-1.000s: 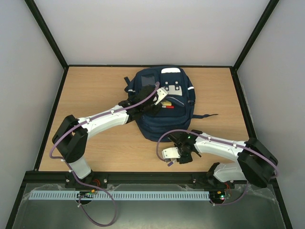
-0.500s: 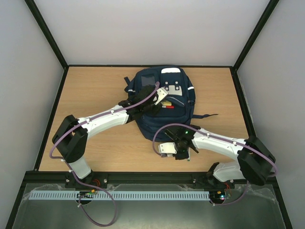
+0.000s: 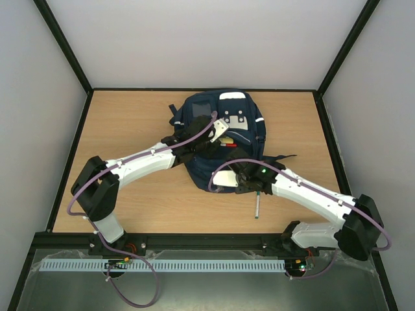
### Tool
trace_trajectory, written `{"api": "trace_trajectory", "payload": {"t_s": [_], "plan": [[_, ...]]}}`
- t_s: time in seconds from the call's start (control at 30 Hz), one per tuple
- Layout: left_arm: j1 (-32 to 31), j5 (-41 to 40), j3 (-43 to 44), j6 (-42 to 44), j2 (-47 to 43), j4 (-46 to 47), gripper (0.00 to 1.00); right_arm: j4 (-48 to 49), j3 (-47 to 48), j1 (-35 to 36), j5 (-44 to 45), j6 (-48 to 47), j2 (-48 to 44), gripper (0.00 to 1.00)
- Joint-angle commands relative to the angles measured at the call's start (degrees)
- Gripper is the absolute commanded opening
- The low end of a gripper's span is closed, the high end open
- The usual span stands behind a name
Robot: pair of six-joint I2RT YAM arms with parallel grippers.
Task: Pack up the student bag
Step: Pick up the stationery from the center of the board, then place the stationery in the student bag.
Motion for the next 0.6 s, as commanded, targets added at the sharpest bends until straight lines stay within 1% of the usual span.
{"api": "trace_trajectory", "payload": {"t_s": [0.0, 0.3, 0.5, 0.57], "plan": [[-0.2, -0.2, 2.6, -1.0, -3.4, 1.1, 0.03, 3.1, 3.3, -2.6, 4.8, -2.9, 2.2, 0.02], [-0.1, -0.3, 2.6, -1.0, -3.6, 1.1, 0.03, 15.1, 5.3, -4.9, 6.4, -1.5, 7.5, 0.02], [-0.2, -0.5, 2.5, -0.8, -3.8, 1.2, 0.03, 24.0, 3.6, -6.1, 7.7, -2.8, 10.5, 0.03], [-0.2, -0.7, 2.5, -0.8, -3.9, 1.2, 0.03, 26.4, 3.1, -6.2, 8.4, -2.3, 11.3, 0.08]]}}
